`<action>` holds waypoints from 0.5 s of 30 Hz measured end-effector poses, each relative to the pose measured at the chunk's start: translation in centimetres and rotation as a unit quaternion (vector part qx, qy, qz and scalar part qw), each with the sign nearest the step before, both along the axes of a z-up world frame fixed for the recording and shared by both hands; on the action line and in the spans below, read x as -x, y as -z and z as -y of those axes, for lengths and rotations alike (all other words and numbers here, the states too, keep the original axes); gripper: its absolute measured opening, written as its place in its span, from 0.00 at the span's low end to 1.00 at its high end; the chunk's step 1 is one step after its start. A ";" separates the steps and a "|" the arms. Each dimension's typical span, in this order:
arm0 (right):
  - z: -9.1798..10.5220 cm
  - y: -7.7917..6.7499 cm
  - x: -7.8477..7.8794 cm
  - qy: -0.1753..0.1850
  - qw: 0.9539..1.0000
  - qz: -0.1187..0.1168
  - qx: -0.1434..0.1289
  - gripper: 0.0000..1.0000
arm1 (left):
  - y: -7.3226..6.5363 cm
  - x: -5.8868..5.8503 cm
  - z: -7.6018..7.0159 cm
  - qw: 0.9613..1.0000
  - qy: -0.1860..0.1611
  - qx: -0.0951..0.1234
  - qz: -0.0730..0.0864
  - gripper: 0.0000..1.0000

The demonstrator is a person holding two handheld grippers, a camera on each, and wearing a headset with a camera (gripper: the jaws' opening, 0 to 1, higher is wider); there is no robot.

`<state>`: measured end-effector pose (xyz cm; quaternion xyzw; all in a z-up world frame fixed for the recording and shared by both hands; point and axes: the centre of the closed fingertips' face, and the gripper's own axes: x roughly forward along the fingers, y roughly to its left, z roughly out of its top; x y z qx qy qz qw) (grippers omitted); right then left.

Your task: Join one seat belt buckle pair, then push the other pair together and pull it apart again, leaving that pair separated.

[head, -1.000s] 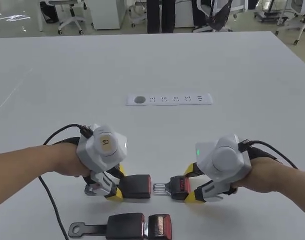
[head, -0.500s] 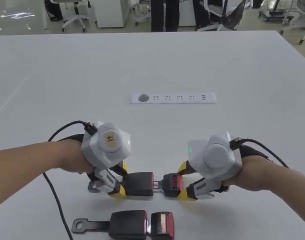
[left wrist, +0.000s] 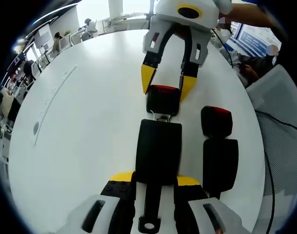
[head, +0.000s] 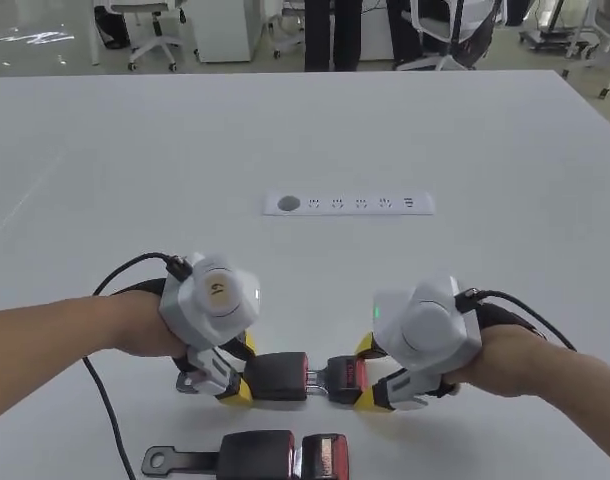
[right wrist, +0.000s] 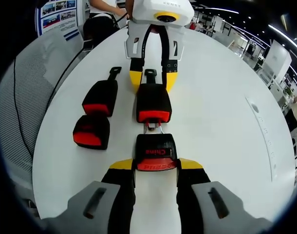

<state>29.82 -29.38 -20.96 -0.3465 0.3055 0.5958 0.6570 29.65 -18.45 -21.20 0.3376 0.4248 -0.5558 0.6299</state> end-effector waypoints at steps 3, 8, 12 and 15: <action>-0.2 0.0 0.1 0.001 1.000 0.000 -0.005 0.30 | 0.0 0.0 0.0 1.000 0.000 0.000 0.000 0.30; -0.6 0.1 -0.1 0.012 1.000 -0.004 -0.006 0.30 | -0.1 0.1 0.1 1.000 0.002 -0.002 0.001 0.29; -0.7 0.2 -0.1 0.030 1.000 -0.008 -0.005 0.30 | -0.1 0.1 0.0 1.000 -0.004 0.008 -0.001 0.29; -1.3 0.0 0.0 0.049 0.999 -0.012 -0.011 0.30 | -0.1 0.1 0.1 1.000 -0.011 0.011 0.000 0.29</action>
